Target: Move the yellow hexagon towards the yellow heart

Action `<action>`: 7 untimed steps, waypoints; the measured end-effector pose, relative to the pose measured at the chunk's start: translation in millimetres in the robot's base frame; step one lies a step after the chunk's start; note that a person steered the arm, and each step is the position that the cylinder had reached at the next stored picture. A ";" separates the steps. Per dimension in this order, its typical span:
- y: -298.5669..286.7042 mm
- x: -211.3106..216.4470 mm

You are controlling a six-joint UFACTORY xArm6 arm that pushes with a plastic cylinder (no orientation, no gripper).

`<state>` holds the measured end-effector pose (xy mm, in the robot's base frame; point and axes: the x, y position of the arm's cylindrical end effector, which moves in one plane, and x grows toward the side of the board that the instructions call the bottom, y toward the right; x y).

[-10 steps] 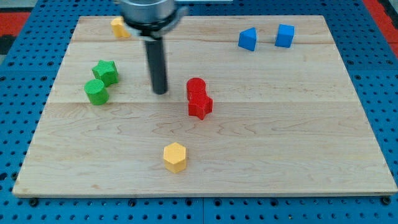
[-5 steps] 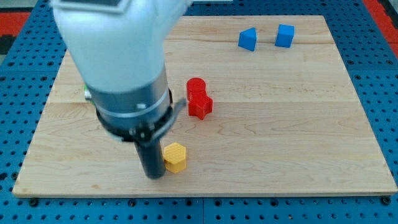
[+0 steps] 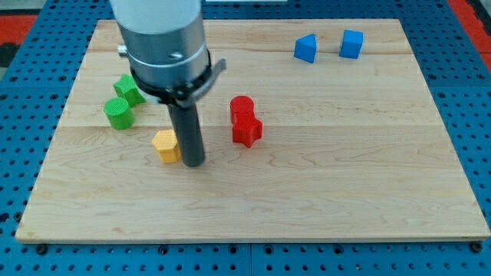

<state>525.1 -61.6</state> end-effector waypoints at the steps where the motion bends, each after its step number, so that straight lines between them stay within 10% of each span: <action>1: -30.7 21.9; 7: -76.6 -248.6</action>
